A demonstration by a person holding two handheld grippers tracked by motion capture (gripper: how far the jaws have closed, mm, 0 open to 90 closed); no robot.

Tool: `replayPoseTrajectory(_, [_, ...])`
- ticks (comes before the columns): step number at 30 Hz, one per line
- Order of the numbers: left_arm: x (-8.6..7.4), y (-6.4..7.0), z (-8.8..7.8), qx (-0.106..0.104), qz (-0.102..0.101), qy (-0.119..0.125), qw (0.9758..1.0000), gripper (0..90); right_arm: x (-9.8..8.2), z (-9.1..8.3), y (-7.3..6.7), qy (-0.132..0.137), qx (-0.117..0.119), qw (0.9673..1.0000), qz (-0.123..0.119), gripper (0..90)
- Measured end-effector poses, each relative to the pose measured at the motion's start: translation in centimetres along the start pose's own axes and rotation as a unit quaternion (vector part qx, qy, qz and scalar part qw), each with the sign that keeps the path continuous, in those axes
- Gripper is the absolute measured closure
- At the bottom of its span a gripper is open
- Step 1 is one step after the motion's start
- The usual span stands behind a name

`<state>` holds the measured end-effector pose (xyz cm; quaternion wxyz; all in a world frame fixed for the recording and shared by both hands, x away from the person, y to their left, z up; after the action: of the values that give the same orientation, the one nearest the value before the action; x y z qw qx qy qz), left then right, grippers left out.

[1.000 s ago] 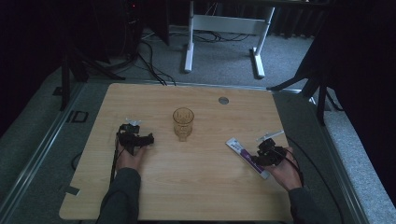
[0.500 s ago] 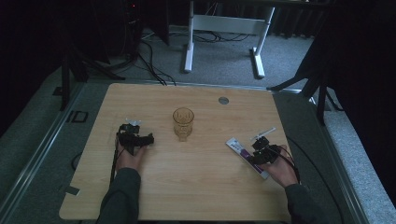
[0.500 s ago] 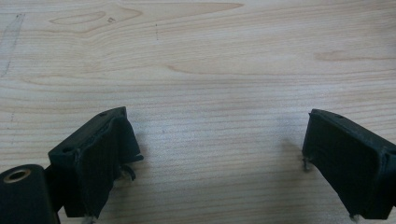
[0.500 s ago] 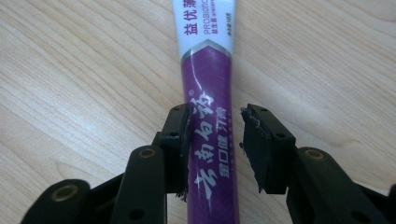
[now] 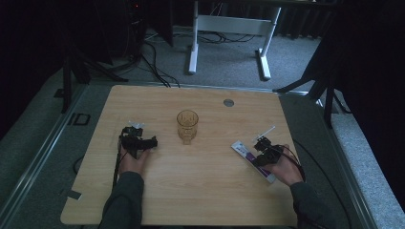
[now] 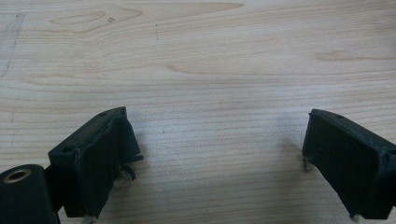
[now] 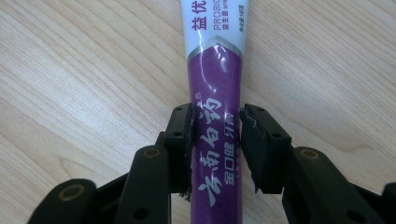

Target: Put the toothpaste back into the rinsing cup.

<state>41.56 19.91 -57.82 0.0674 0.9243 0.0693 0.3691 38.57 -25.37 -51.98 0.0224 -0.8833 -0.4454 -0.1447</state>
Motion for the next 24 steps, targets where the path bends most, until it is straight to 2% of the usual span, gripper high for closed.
replayPoseTrajectory(15, [0.0, 0.0, 0.0, 0.000, 0.000, 0.000, 1.0000, 7.6, 0.8, 0.1, 0.4, -0.036, 0.018, 0.9992, -0.007, 64.1])
replayPoseTrajectory(24, [0.0, 0.0, 0.0, 0.000, 0.000, 0.000, 1.0000, 7.6, 1.4, 0.6, 0.6, -0.073, 0.032, 0.9966, -0.020, 62.8])
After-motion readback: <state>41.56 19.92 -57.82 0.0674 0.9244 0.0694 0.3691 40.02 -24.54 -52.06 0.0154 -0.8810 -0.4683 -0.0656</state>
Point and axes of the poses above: each handheld gripper's, and its own axes: z roughly forward along the jaws, x roughly out of its top, y roughly to its right, the point moved 2 cm from there along z, roughly forward along the jaws, and after that the axes turned 14 degrees about -z, right-handed, at the moved point
